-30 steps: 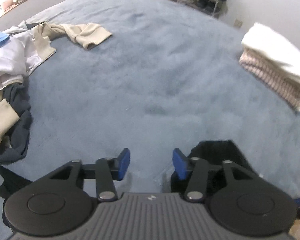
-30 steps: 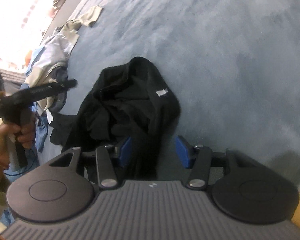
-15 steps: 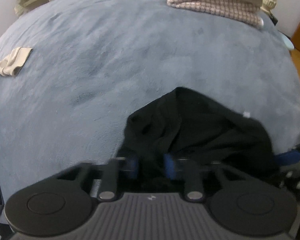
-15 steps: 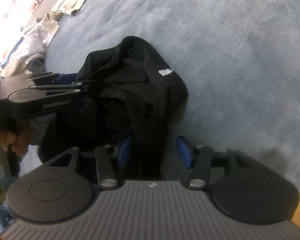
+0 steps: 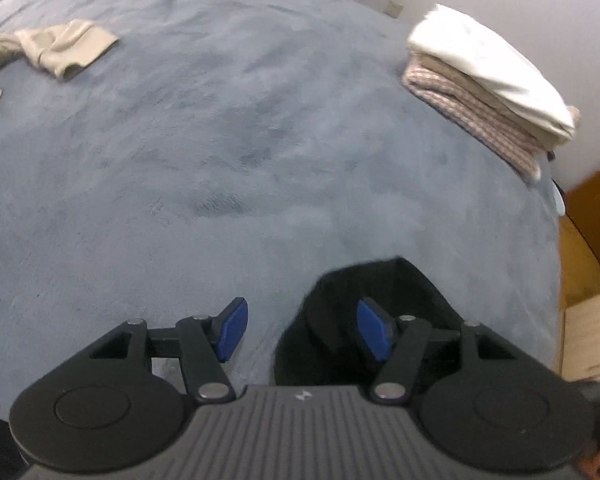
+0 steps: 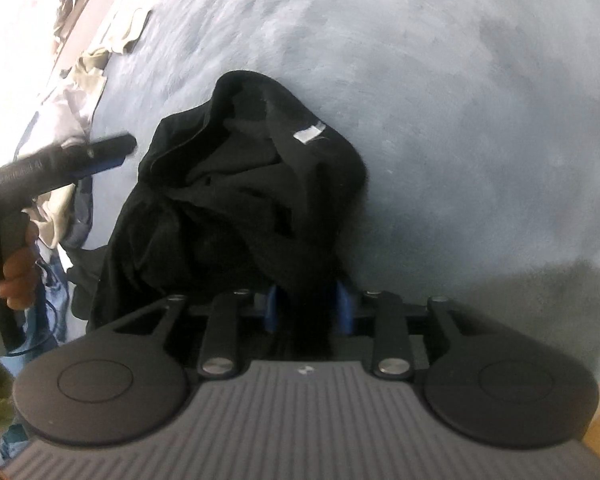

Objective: Fold clothes

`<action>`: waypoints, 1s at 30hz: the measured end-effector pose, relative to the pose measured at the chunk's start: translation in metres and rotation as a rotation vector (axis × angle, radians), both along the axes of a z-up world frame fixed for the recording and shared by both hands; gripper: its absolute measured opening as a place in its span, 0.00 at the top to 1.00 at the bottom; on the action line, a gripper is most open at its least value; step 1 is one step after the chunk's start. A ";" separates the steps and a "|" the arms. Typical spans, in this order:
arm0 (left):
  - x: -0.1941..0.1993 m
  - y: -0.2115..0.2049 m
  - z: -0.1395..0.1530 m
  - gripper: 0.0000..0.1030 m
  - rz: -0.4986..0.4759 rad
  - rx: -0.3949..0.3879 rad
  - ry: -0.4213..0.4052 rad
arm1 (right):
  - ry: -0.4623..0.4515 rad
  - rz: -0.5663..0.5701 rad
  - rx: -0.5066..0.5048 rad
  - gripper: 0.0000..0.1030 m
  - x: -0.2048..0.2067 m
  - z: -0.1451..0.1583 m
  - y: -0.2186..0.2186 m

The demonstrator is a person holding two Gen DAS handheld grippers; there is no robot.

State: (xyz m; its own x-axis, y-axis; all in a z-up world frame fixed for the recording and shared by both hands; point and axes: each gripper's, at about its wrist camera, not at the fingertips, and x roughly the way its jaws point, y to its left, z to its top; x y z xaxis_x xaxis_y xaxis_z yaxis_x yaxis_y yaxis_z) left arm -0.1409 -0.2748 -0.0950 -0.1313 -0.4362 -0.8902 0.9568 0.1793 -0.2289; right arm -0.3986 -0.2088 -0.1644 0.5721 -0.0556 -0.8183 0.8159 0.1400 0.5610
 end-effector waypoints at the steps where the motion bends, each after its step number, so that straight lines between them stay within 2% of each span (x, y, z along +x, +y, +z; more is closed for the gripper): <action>1: -0.001 -0.007 -0.005 0.40 -0.014 0.009 -0.011 | -0.003 -0.005 0.006 0.73 -0.002 0.000 0.001; 4: -0.010 -0.021 -0.025 0.45 -0.075 0.075 -0.018 | -0.009 -0.028 0.027 0.73 -0.006 0.001 0.004; 6: -0.020 -0.027 -0.040 0.56 -0.121 0.121 -0.051 | -0.009 -0.035 0.031 0.73 -0.006 0.001 0.005; 8: -0.026 -0.028 -0.046 0.60 -0.128 0.127 -0.095 | -0.007 -0.033 0.031 0.71 -0.002 -0.002 0.004; 10: -0.025 -0.026 -0.045 0.67 -0.104 0.117 -0.086 | -0.010 -0.031 0.027 0.70 0.002 -0.003 0.003; 11: -0.020 -0.024 -0.043 0.82 -0.070 0.109 -0.057 | -0.014 -0.025 0.020 0.70 0.003 -0.004 0.003; 12: -0.015 -0.021 -0.042 0.92 -0.031 0.105 -0.025 | -0.018 -0.019 0.011 0.70 0.004 -0.004 0.003; 13: -0.009 -0.018 -0.042 0.92 0.011 0.107 0.010 | -0.022 -0.012 0.003 0.71 0.005 -0.004 0.003; 15: -0.005 -0.012 -0.043 0.95 0.048 0.112 0.034 | -0.016 0.013 -0.022 0.83 0.007 -0.002 0.003; 16: -0.006 -0.008 -0.042 0.95 0.053 0.109 0.024 | -0.017 0.022 -0.028 0.89 0.007 0.000 0.003; 18: -0.011 0.001 -0.032 0.96 0.067 0.091 -0.008 | -0.019 0.043 -0.051 0.92 0.008 0.009 0.001; 20: -0.013 0.015 -0.007 0.96 0.103 0.045 -0.042 | -0.016 0.072 -0.091 0.92 0.009 0.026 -0.001; 22: -0.014 0.034 0.026 0.96 0.148 -0.013 -0.082 | -0.010 0.127 -0.164 0.93 0.010 0.055 -0.004; 25: -0.015 0.075 0.097 0.96 0.248 -0.114 -0.171 | -0.012 0.216 -0.291 0.94 0.014 0.108 -0.012; 30: -0.029 0.155 0.228 0.96 0.502 -0.296 -0.284 | -0.087 0.370 -0.521 0.94 0.021 0.209 -0.029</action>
